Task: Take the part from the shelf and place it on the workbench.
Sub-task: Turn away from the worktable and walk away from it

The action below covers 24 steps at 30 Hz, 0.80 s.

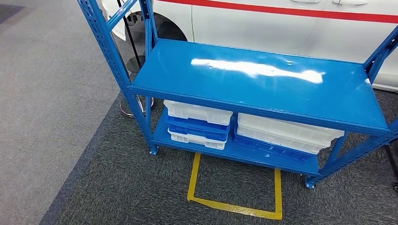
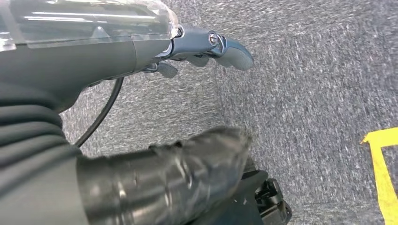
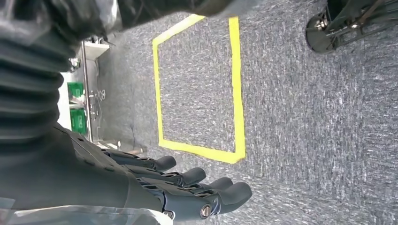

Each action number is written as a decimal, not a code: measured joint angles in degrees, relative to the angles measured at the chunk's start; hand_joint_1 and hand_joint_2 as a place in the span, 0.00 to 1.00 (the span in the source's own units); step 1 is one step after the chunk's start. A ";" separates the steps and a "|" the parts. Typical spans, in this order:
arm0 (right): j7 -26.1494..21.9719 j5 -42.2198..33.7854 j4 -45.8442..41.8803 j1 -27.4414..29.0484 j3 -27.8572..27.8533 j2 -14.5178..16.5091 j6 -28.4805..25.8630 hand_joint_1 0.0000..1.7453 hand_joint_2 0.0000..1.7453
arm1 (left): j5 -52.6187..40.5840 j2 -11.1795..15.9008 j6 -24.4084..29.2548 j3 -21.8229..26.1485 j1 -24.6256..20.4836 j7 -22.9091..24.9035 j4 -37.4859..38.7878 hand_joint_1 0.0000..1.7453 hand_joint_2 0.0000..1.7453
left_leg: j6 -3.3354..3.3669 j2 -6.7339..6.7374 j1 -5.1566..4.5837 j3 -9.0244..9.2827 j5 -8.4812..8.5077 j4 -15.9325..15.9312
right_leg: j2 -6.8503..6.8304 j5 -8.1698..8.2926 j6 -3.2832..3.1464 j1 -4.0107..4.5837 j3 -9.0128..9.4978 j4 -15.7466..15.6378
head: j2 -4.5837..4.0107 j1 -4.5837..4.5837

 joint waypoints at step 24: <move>-1.69 -14.80 -1.43 3.12 20.08 -4.09 8.23 0.00 1.00 | 19.59 3.09 -5.13 -15.49 3.20 5.34 -1.98 0.00 0.75 | -0.31 0.00 0.00 0.10 -0.15 -0.05 | 0.00 -0.07 -0.10 0.04 0.09 -0.02 | 0.00 0.00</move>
